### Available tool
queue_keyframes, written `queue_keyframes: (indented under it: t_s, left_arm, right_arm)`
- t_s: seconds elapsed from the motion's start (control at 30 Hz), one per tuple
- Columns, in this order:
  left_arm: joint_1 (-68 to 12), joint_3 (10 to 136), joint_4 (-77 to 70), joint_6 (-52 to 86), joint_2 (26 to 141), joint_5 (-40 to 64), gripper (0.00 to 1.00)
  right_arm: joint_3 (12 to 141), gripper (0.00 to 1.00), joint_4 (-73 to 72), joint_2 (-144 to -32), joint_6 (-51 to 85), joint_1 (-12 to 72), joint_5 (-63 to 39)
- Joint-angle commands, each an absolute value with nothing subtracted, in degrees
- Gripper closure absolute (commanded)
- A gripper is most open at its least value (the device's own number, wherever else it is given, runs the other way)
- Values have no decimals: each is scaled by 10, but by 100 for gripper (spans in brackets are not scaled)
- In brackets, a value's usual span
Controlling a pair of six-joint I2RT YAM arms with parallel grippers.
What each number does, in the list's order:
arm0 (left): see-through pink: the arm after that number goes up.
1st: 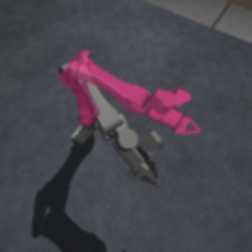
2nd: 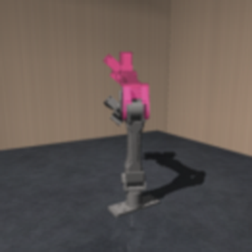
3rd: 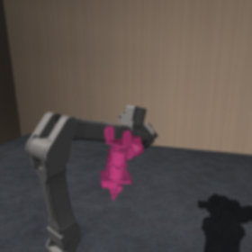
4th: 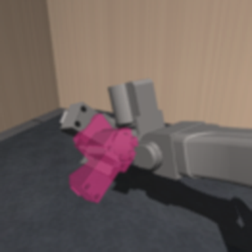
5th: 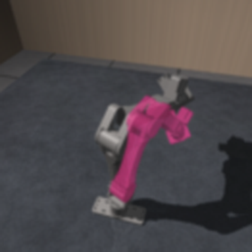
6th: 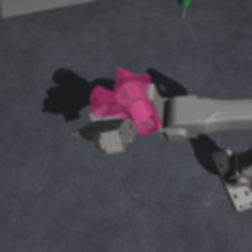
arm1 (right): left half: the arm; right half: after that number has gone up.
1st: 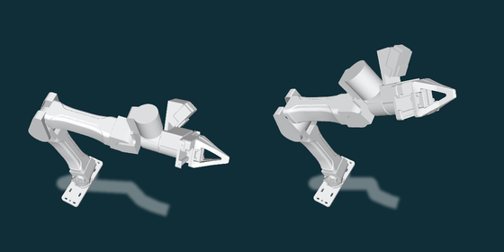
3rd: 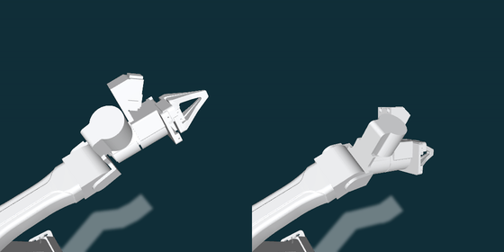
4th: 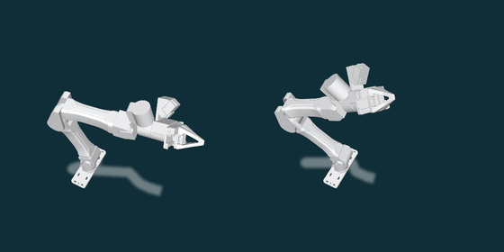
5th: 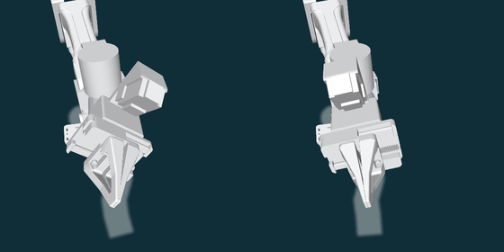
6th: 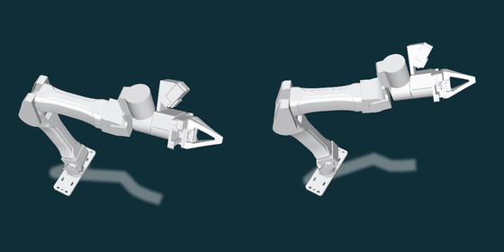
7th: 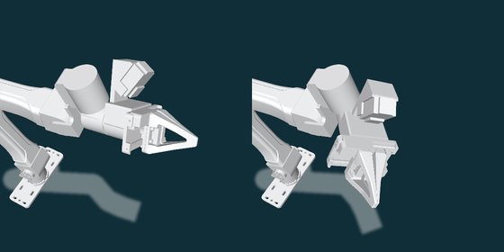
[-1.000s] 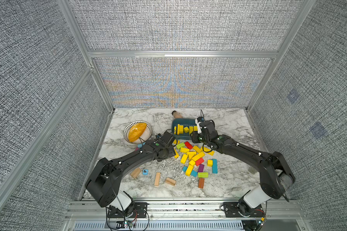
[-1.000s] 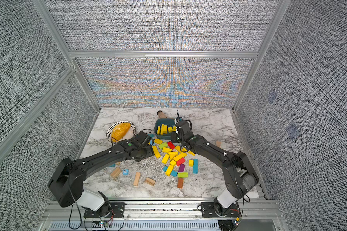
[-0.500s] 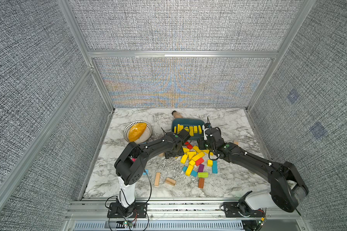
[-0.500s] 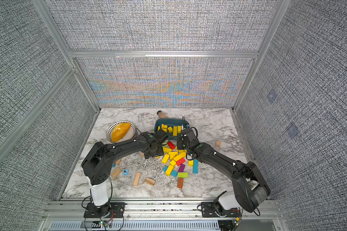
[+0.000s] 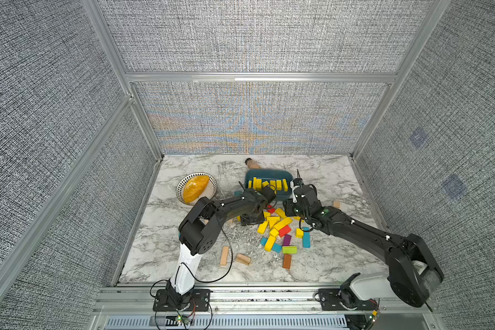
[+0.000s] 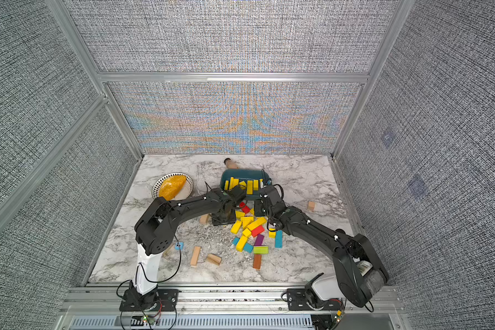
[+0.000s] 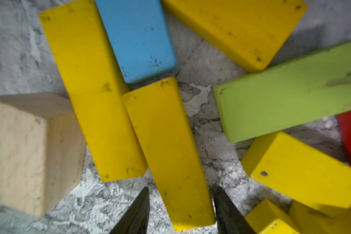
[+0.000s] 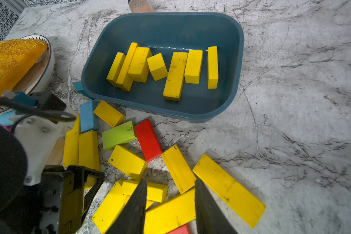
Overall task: Pick out the yellow building blocks
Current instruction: Pick up the building block from the center of the board.
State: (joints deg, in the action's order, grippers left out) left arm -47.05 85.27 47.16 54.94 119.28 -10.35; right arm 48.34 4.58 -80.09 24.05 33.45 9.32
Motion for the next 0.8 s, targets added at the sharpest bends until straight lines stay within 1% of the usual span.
queue_keyframes:
  t_s: [0.0,0.3,0.47,0.53,0.63,0.77]
  left_arm:
    - [-469,849,465,541,1201,-104,51]
    - [-469,819,444,542,1185,-105,72]
    - [-470,782,441,556,1143,-121,80]
    - [-470,760,436,561,1105,-129,82]
    - [-472,722,421,562,1053,-135,86]
    - [-475,651,337,524,976,-111,97]
  right_arm:
    - [484,59,47,-796,244,335,95]
    - [487,59,55,-791,245,335,97]
    - [490,59,55,-791,246,335,93]
    - [491,59,53,-793,248,334,87]
    - [493,59,45,-799,252,334,58]
    - [500,59,18,-812,265,334,-30]
